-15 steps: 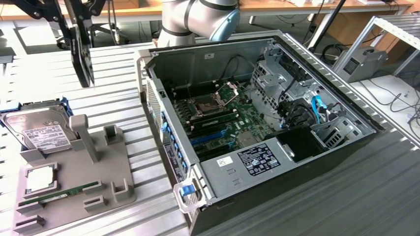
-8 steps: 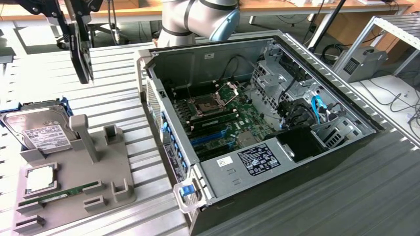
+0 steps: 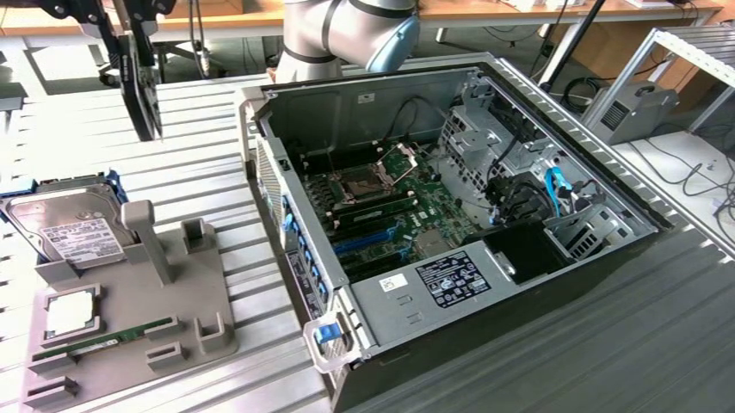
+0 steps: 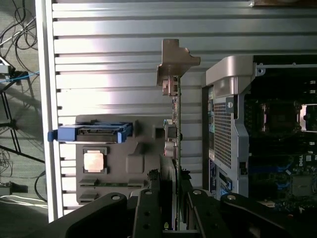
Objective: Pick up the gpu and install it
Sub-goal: 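Pick up the gpu and move the gpu toward the slot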
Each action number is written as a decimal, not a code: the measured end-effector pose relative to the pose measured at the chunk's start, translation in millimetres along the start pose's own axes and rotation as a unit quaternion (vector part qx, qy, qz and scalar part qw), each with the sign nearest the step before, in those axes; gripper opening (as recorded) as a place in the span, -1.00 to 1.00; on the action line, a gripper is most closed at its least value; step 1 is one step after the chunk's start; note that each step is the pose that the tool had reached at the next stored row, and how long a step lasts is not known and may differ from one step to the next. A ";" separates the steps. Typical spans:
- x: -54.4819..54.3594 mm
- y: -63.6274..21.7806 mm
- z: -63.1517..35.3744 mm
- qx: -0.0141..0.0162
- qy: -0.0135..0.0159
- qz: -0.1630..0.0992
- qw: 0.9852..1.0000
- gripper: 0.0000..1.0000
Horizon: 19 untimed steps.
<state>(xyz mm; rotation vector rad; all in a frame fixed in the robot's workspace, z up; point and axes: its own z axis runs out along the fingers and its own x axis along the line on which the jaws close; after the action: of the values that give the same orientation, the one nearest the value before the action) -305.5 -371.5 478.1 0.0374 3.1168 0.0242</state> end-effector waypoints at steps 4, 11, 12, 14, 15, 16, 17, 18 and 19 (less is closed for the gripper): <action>0.0 1.4 -2.6 0.000 0.000 0.000 1.000 -0.47; -0.1 3.7 -6.3 0.000 0.000 0.000 1.000 -0.47; -0.1 3.9 -6.8 0.000 0.000 0.000 1.000 -0.47; -0.1 4.6 -7.8 0.000 0.000 0.000 1.000 -0.47; -0.1 4.8 -8.3 0.000 0.000 0.000 1.000 -0.47; -0.1 5.2 -8.9 0.000 0.000 0.000 1.000 -0.47; -0.1 5.4 -9.3 0.000 0.000 0.000 1.000 -0.47; -0.2 8.1 -13.6 0.000 0.000 0.000 1.000 -0.47; -0.2 8.6 -14.5 0.000 0.000 0.000 1.000 -0.47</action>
<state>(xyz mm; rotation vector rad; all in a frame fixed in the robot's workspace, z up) -305.4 -363.2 492.8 0.0375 3.1168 0.0241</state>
